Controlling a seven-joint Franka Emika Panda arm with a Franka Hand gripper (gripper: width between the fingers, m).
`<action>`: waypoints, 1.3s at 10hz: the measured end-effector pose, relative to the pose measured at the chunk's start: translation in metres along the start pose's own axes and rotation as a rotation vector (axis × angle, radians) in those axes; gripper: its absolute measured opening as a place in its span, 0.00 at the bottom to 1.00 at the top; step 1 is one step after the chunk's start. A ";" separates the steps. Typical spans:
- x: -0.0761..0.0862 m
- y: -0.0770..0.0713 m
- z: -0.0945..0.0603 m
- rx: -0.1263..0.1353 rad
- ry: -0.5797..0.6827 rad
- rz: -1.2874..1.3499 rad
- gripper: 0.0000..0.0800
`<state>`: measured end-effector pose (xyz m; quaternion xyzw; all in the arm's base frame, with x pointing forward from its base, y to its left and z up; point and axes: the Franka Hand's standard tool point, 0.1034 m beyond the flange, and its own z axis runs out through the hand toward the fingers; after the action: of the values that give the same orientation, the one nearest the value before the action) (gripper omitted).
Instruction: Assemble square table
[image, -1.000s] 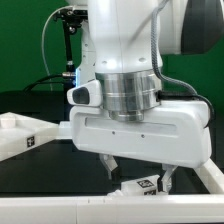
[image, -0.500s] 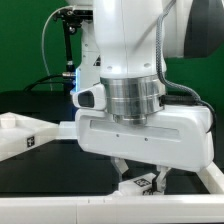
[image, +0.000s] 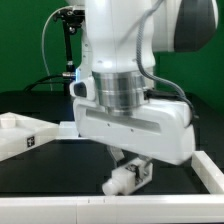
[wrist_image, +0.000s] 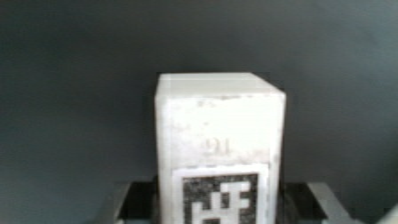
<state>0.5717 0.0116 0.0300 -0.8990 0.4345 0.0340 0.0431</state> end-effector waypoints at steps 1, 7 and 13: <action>-0.011 0.021 -0.007 -0.015 -0.013 0.062 0.36; -0.022 0.024 -0.012 -0.016 -0.014 0.089 0.36; -0.042 0.083 -0.011 -0.032 0.019 0.160 0.36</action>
Offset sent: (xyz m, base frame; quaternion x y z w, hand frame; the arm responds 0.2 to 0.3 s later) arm 0.0000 0.0000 0.0000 0.0000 0.0000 0.0000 1.0000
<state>0.4810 -0.0087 0.0410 -0.8622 0.5048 0.0358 0.0216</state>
